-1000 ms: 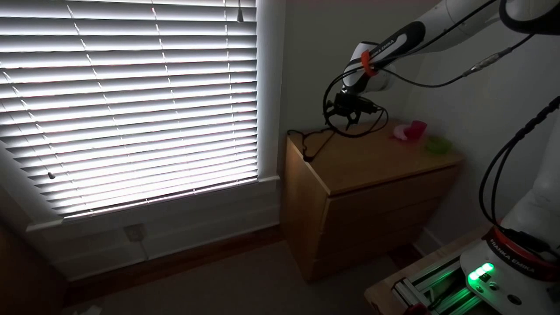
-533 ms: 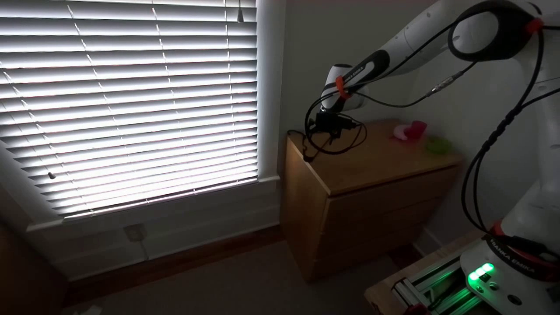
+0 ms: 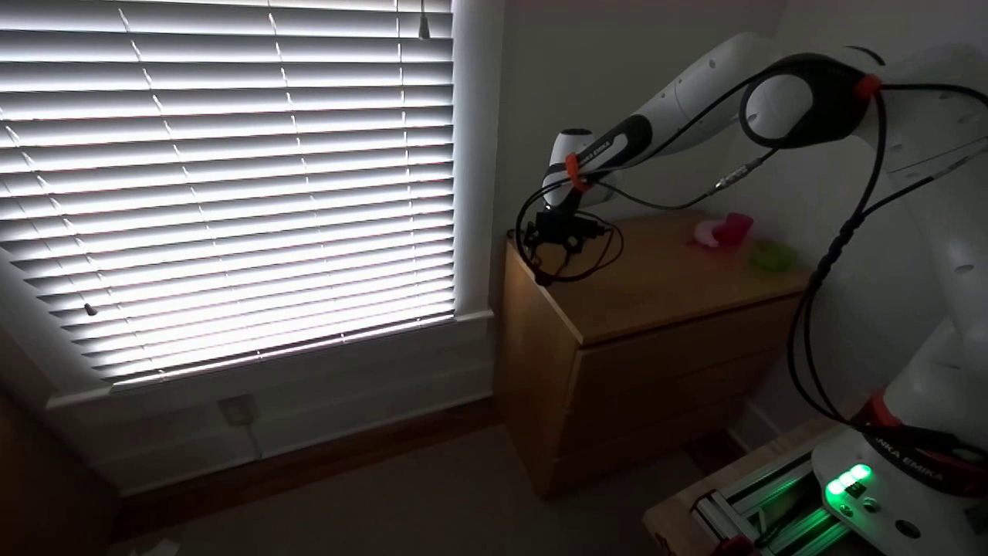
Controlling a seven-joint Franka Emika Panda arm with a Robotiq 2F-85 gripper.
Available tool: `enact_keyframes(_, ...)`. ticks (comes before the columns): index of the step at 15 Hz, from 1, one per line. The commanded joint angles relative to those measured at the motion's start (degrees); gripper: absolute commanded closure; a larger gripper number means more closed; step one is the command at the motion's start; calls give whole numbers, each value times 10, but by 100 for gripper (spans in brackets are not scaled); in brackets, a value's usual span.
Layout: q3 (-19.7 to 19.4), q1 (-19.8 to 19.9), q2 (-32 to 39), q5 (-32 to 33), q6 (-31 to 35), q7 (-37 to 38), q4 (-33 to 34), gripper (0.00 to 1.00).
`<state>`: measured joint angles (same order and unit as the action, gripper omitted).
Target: Move the black clothes hanger to the right
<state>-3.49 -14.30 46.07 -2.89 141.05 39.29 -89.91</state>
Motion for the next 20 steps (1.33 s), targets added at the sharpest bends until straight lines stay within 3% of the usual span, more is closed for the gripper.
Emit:
enact_keyframes(1,-10,-15,36,8,-40,22,53,5)
enact_keyframes(5,-7,-13,64,10,-44,10,85,36)
enact_keyframes(7,-8,-15,75,13,-51,9,98,43)
enact_keyframes(10,-7,-18,88,25,-60,-5,115,37)
enact_keyframes(13,-8,-23,98,39,-74,-13,128,41)
enact_keyframes(15,-11,-28,103,52,-91,-17,137,50)
enact_keyframes(16,-12,-31,104,60,-101,-18,140,63)
enact_keyframes(20,-8,-37,106,72,-128,-28,153,91)
